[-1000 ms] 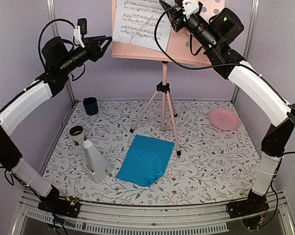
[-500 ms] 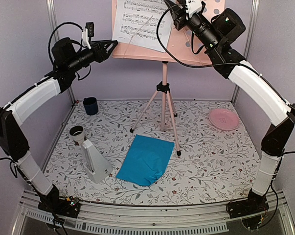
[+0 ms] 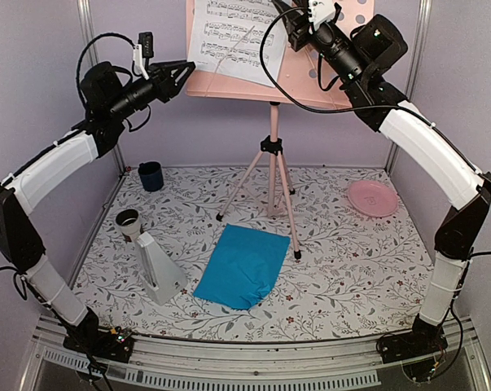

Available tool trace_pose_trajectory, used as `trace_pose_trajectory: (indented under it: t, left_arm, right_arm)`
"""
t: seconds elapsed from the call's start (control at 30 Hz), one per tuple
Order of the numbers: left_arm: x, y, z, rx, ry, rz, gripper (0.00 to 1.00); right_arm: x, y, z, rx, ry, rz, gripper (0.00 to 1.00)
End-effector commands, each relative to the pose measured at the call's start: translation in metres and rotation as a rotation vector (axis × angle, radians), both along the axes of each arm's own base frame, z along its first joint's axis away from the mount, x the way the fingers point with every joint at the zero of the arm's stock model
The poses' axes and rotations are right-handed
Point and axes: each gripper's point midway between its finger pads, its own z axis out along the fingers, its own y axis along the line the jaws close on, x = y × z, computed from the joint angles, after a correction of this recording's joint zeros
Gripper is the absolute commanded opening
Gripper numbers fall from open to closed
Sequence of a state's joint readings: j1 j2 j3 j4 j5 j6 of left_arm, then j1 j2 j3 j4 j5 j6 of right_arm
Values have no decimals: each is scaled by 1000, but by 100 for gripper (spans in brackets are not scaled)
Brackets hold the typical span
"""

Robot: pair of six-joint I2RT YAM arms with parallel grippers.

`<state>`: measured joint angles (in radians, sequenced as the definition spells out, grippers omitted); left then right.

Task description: Set up the instrument practice props

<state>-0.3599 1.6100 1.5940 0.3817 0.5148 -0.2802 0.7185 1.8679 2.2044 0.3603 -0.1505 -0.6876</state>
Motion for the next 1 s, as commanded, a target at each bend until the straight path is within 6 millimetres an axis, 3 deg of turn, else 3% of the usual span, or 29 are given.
trace_pose_trajectory:
  t: [0.0,0.13,0.3,0.97]
  left_arm:
    - [-12,-3,14,-13,-45,-11,43]
    - [0,9,14,-38,-21,83,46]
    - [11,5,12,-30,11,84,51]
    - [19,-7,4,-21,54,66,53]
  right_arm:
    - [10,0,-7,11,18,-8,31]
    - [10,0,-7,10,15,-9,31]
    - [10,0,-7,7,13,-10,31]
    - [9,0,-6,5,11,-3,31]
